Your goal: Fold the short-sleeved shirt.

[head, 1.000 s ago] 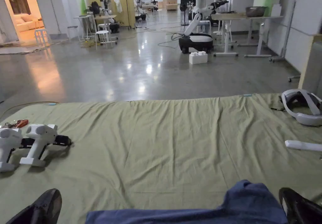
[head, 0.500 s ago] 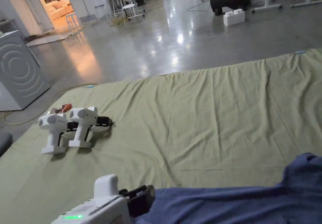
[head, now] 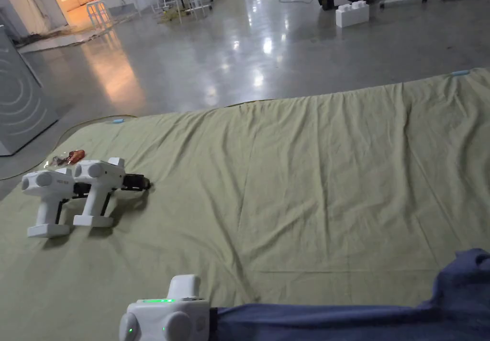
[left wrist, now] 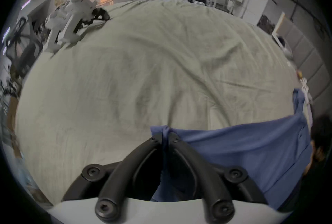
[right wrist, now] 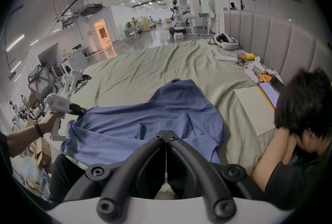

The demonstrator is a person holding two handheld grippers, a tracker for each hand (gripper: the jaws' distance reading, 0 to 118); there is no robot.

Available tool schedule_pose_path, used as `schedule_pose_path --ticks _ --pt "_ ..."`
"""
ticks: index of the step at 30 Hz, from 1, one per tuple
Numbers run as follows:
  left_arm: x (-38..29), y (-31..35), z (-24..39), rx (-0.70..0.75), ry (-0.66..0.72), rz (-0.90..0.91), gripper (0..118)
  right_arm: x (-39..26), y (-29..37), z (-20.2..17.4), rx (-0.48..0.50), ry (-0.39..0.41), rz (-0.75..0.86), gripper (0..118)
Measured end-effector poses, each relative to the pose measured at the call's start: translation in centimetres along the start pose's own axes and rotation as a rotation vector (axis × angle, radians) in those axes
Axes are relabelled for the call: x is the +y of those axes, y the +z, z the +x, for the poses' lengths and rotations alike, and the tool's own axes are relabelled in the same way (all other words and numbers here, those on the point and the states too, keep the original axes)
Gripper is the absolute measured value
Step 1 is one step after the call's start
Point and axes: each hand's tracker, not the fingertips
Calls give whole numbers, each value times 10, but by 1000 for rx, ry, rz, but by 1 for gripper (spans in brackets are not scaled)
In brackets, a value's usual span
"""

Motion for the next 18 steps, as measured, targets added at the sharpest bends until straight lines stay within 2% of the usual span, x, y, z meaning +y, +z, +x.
schedule_pose_path --ticks 1,4,5,6,7,8,9,10,12,14,15,16,18 --pt "0 -3 6 18 -48 -2 8 2 -4 4 -1 -8 -7 3" --pt "4 -19 -1 7 -32 -58 7 22 -30 19 22 -46 -19 4" --pt "8 -18 -3 0 -21 -72 7 33 -43 28 28 -54 -31 17" --pt "10 -18 -6 -4 -12 -88 7 45 -60 37 13 -63 -52 38" --pt "11 -18 -6 -7 -17 -97 7 55 -78 45 11 -81 -90 69" --pt "12 -19 -6 -8 -28 -103 7 63 -103 57 -4 -90 -130 108" --pt "12 -19 -6 -8 -37 -107 7 70 -125 67 -28 -104 -178 118" --pt "12 -17 -3 -7 -37 -110 7 77 -142 76 -74 -124 -201 116" --pt "13 -17 -3 -2 -36 -115 7 86 -178 95 -102 -175 -301 114" --pt "13 -18 -3 -2 -44 -120 7 91 -207 108 -107 -190 -355 114" --pt "13 -18 -3 -2 -52 -120 7 91 -223 118 -145 -191 -373 114" --pt "13 -18 -3 -4 -60 -118 7 91 -235 121 -166 -168 -394 114" --pt "13 -18 -5 -7 -60 -116 7 88 -255 120 -186 -95 -452 107"
